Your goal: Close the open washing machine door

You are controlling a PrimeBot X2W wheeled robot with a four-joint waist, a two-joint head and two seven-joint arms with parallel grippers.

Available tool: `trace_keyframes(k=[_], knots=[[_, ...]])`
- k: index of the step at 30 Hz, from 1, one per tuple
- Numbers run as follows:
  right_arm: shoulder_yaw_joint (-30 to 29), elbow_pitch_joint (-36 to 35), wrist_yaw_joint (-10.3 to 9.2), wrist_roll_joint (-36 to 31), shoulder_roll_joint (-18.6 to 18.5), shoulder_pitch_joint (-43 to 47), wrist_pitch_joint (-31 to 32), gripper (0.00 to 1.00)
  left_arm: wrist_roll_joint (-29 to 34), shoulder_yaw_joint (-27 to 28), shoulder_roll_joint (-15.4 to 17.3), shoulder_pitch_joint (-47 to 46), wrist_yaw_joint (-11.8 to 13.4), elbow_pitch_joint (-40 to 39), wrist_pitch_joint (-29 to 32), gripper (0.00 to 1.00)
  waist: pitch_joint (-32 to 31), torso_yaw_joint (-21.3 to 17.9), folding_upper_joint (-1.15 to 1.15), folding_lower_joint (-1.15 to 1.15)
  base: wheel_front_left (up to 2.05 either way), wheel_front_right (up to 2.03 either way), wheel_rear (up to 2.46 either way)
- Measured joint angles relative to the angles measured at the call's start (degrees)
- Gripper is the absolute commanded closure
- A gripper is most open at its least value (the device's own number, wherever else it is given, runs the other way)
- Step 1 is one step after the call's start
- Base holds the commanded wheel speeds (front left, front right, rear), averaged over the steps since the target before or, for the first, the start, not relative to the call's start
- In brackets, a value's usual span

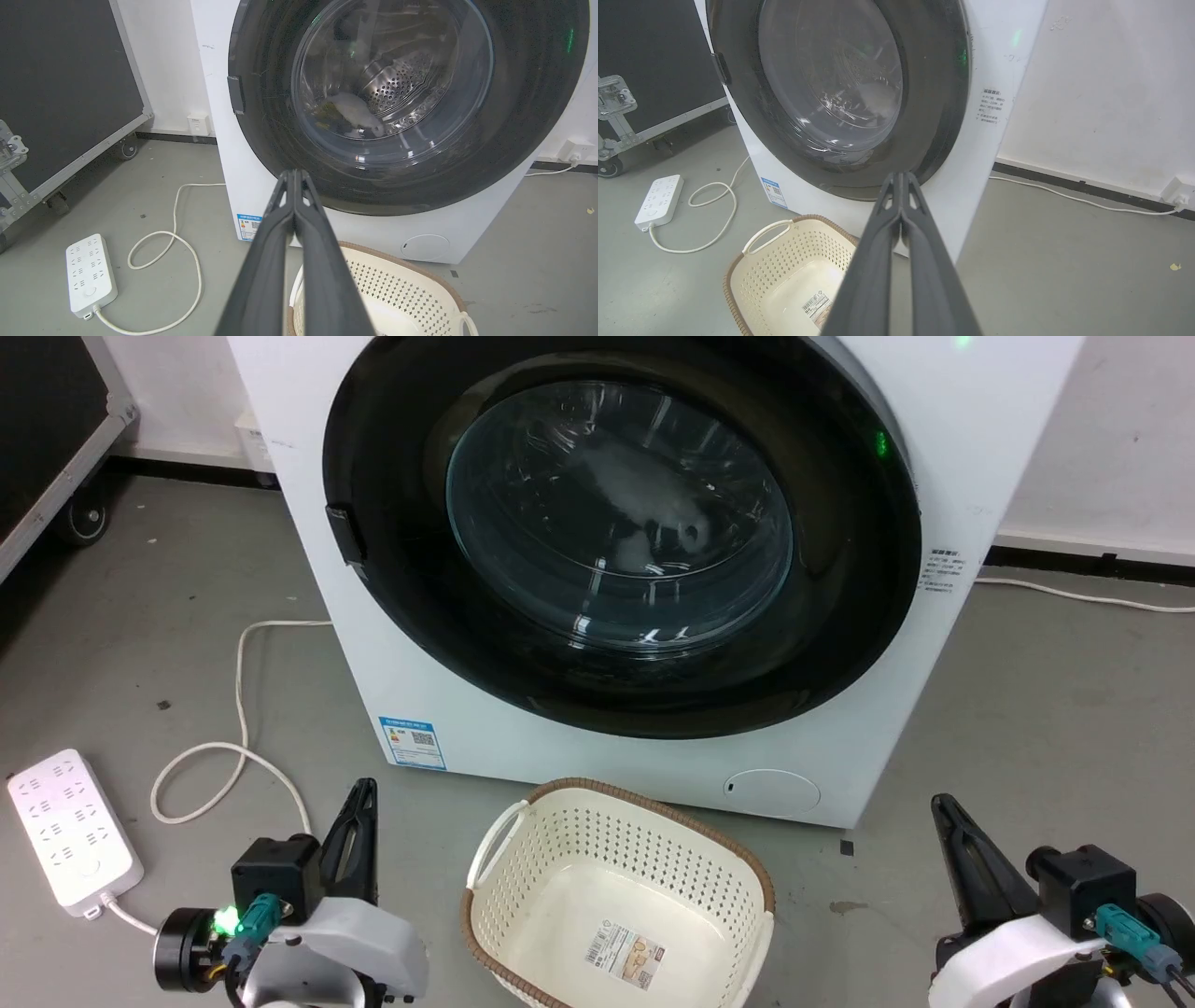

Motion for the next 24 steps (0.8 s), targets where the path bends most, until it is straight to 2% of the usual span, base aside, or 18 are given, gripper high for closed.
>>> trace_keyframes(k=[24], knots=[[1.35,-0.98,0.00,-0.44,0.00,0.00,1.48,1.00,4.13,1.81,-1.70,1.40,0.00,-2.49,1.70,1.00,0.20,0.66,0.00,0.00,0.00,0.00,0.00]])
